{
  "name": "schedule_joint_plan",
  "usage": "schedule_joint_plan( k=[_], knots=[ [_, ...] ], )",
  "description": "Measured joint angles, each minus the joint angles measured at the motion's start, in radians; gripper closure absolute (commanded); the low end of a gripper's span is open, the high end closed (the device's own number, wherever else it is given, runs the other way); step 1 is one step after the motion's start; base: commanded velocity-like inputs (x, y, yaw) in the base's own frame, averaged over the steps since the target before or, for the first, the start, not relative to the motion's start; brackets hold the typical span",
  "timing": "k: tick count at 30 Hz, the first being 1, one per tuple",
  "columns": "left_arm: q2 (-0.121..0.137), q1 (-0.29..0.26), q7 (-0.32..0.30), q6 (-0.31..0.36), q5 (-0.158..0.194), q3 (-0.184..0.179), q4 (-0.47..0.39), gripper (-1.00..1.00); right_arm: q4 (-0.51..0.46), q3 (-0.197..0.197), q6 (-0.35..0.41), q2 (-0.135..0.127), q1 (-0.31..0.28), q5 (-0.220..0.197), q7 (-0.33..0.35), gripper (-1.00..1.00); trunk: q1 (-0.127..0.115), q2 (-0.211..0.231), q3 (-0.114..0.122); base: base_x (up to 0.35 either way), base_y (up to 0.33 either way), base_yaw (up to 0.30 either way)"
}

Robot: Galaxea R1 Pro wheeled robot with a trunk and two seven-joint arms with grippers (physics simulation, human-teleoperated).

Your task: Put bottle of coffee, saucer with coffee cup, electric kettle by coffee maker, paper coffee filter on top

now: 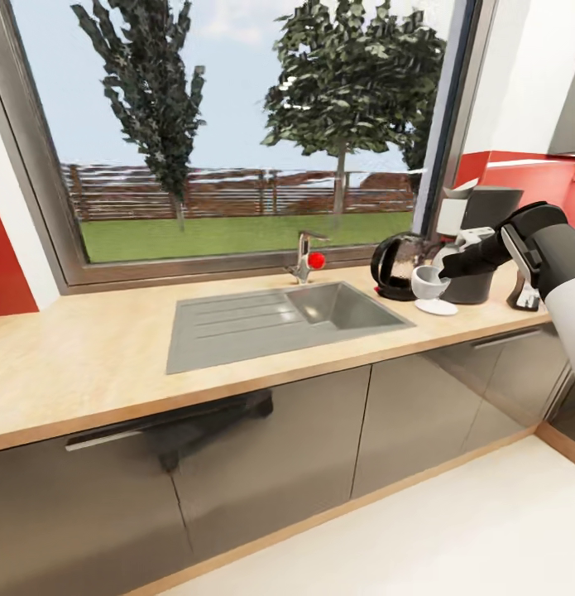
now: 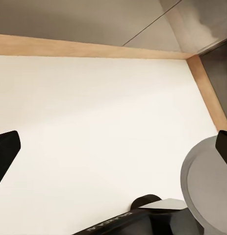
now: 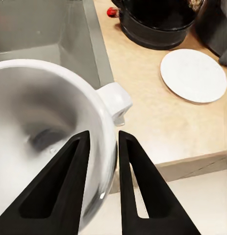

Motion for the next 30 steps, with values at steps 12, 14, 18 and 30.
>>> schedule_joint_plan(
  k=[12,14,18,30],
  knots=[
    [0.000,0.000,0.001,0.000,0.000,0.000,0.000,-1.00,0.000,-0.001,0.000,0.000,0.002,0.000,0.000,1.00,0.000,0.000,0.000,0.183,-0.266,-0.001],
    [0.000,0.000,0.001,0.000,0.000,0.000,0.000,-1.00,0.000,-0.001,0.000,0.000,0.003,0.000,0.000,1.00,0.000,0.000,0.000,0.185,-0.268,0.000],
    [0.000,0.000,0.001,0.000,0.000,0.000,0.000,-1.00,0.001,0.000,0.000,0.000,0.003,0.000,0.000,1.00,0.000,0.000,0.000,0.184,-0.251,0.000],
    [0.000,0.000,0.000,0.000,0.000,0.004,0.000,-1.00,0.025,0.000,0.000,0.000,0.007,0.000,0.000,1.00,0.000,0.000,0.000,0.152,-0.115,0.000]
  ],
)
